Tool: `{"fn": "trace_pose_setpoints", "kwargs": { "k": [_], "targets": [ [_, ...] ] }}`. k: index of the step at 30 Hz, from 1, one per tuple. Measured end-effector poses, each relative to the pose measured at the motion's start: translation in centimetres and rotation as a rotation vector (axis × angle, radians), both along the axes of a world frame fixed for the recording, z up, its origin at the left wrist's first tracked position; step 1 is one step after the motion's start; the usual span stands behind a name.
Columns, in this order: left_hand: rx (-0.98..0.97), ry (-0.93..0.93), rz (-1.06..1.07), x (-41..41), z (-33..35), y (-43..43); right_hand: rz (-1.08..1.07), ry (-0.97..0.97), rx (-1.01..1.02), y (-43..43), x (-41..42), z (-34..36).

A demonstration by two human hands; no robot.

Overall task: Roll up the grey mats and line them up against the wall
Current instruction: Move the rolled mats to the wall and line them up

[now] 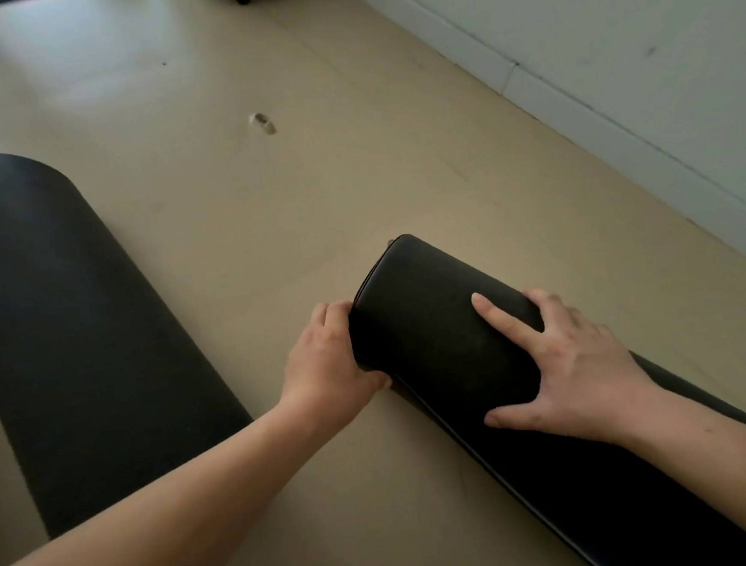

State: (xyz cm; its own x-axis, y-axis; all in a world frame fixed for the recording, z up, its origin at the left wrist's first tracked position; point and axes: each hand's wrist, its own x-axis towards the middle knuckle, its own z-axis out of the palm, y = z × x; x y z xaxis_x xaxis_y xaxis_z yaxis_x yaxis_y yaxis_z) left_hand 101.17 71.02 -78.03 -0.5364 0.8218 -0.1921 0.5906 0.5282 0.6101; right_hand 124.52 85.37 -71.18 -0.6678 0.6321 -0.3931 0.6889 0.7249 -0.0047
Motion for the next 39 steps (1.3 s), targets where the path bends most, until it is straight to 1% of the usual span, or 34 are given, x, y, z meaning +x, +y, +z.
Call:
{"fn": "trace_pose_setpoints", "kwargs": {
  "k": [4,6,8,11,12,14,17,18,19,21,24,26,28,29,32,34,37,39],
  "targets": [
    [-0.007,-0.002,0.005,-0.2,0.4,-0.1,-0.141,-0.028,-0.216,2.4,1.8,1.6],
    [-0.012,0.003,0.02,0.3,0.4,0.6,-0.194,-0.046,-0.243,2.6,3.2,1.8],
    [-0.014,0.003,0.025,1.5,0.4,1.9,-0.202,-0.062,-0.166,2.4,4.5,1.4],
    [-0.02,-0.026,-0.019,4.3,0.3,5.1,-0.206,-0.042,0.042,2.4,7.3,0.9],
    [-0.023,-0.035,-0.06,5.5,0.5,6.6,-0.22,-0.036,0.104,2.8,8.6,0.8],
    [-0.058,-0.014,-0.213,7.8,0.8,9.7,-0.272,-0.053,0.198,4.1,11.7,0.6],
    [-0.201,0.083,-0.516,10.6,1.7,13.6,-0.375,-0.07,0.294,6.0,16.6,0.1],
    [-0.24,0.1,-0.575,11.3,2.2,14.6,-0.403,-0.077,0.326,6.2,17.9,-0.2],
    [-0.256,0.104,-0.599,12.0,2.9,15.5,-0.425,-0.091,0.352,6.1,19.1,-0.6],
    [-0.226,0.107,-0.562,13.4,4.7,17.5,-0.442,-0.125,0.367,5.2,20.3,-1.6],
    [-0.143,0.079,-0.491,16.0,6.7,20.6,-0.396,-0.126,0.296,3.5,20.3,-2.5],
    [-0.155,0.089,-0.484,18.1,6.6,21.2,-0.369,-0.04,0.227,3.4,20.8,-1.6],
    [-0.166,0.134,-0.443,19.3,5.4,20.5,-0.401,0.078,0.121,4.8,22.3,0.2],
    [-0.16,0.15,-0.426,19.5,4.7,19.9,-0.427,0.087,0.066,5.8,23.3,1.1],
    [-0.126,0.137,-0.407,18.9,3.5,17.9,-0.529,-0.064,-0.06,7.8,25.1,2.3],
    [-0.168,0.146,-0.454,17.9,3.5,16.8,-0.581,-0.092,-0.201,8.0,25.0,1.9],
    [-0.279,0.211,-0.5,16.9,4.4,16.3,-0.547,-0.09,-0.222,8.1,24.4,0.8],
    [-0.258,0.205,-0.494,17.4,4.8,16.6,-0.531,-0.083,-0.203,8.2,24.3,0.4]
  ]
}}
